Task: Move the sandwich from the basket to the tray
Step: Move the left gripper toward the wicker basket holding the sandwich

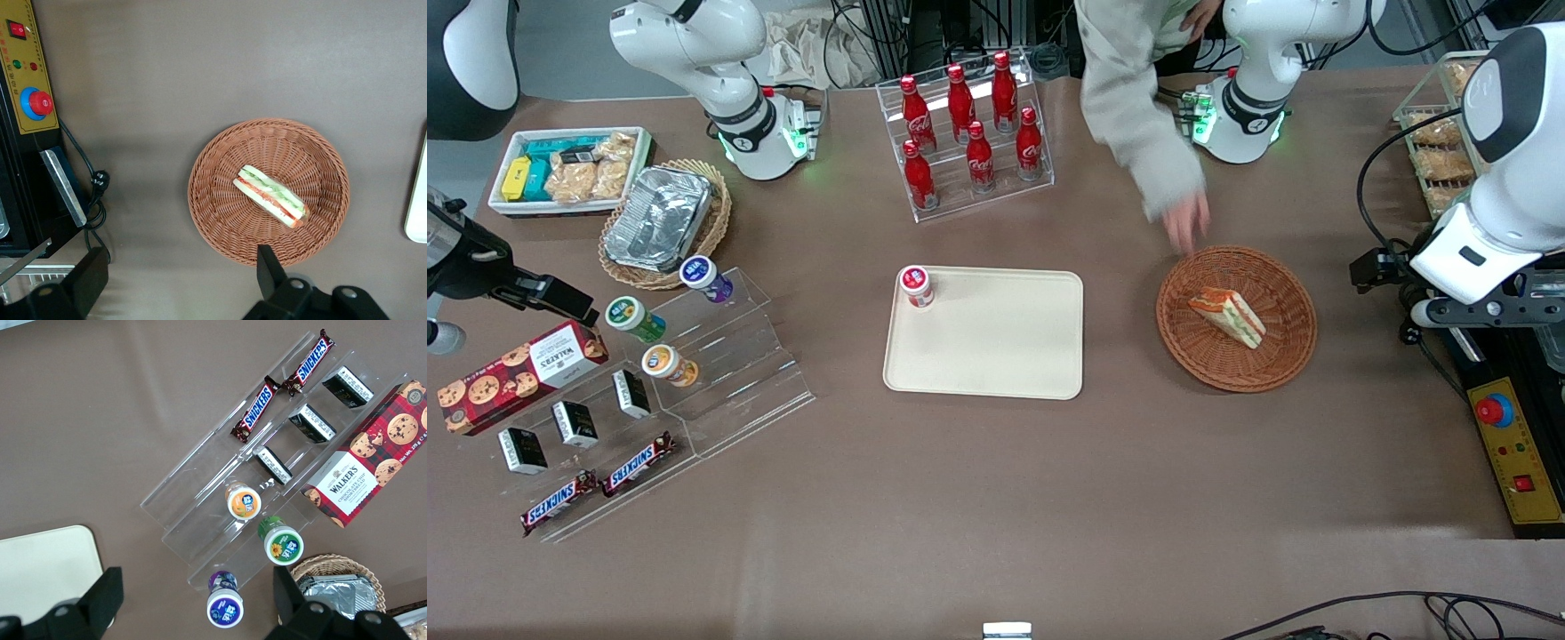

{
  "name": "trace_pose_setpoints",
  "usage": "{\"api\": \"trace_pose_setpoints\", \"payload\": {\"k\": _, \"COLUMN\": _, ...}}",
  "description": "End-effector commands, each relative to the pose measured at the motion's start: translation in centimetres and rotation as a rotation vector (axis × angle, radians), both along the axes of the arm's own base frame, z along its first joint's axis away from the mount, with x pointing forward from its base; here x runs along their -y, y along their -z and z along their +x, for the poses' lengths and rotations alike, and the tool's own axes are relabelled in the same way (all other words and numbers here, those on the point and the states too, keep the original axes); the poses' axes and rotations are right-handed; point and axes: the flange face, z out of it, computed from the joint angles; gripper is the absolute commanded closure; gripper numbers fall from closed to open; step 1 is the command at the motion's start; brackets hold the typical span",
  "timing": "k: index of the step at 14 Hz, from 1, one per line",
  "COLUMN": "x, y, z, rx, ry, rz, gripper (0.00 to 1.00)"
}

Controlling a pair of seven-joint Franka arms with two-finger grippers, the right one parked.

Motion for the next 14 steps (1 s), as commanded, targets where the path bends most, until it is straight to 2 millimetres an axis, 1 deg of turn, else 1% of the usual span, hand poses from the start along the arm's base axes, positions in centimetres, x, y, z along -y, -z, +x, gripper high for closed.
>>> {"api": "trace_pose_setpoints", "payload": {"k": 1, "x": 0.0, "y": -0.1, "z": 0.1, "rx": 0.007, "ry": 0.012, "rz": 0.016, "gripper": 0.01}}
{"api": "trace_pose_setpoints", "payload": {"k": 2, "x": -0.1, "y": -0.2, "z": 0.1, "rx": 0.009, "ry": 0.011, "rz": 0.014, "gripper": 0.01}}
{"api": "trace_pose_setpoints", "payload": {"k": 4, "x": 0.0, "y": 0.5, "z": 0.3, "rx": -0.001, "ry": 0.0, "rz": 0.008, "gripper": 0.01}}
{"api": "trace_pose_setpoints", "payload": {"k": 6, "x": -0.1, "y": 1.1, "z": 0.2, "rx": -0.008, "ry": -0.069, "rz": 0.004, "gripper": 0.01}}
{"api": "trace_pose_setpoints", "payload": {"k": 8, "x": 0.2, "y": 3.2, "z": 0.8, "rx": -0.037, "ry": -0.141, "rz": -0.012, "gripper": 0.01}}
{"api": "trace_pose_setpoints", "payload": {"k": 9, "x": 0.1, "y": 4.1, "z": 0.9, "rx": -0.038, "ry": -0.148, "rz": -0.02, "gripper": 0.01}}
{"api": "trace_pose_setpoints", "payload": {"k": 10, "x": 0.3, "y": 5.8, "z": 0.1, "rx": -0.045, "ry": -0.144, "rz": -0.019, "gripper": 0.01}}
{"api": "trace_pose_setpoints", "payload": {"k": 12, "x": 0.2, "y": 8.9, "z": -2.6, "rx": 0.016, "ry": -0.151, "rz": -0.026, "gripper": 0.01}}
{"api": "trace_pose_setpoints", "payload": {"k": 13, "x": 0.1, "y": 10.0, "z": -3.9, "rx": 0.055, "ry": -0.182, "rz": -0.028, "gripper": 0.01}}
{"api": "trace_pose_setpoints", "payload": {"k": 14, "x": 0.1, "y": 11.2, "z": -4.7, "rx": 0.067, "ry": -0.217, "rz": -0.027, "gripper": 0.01}}
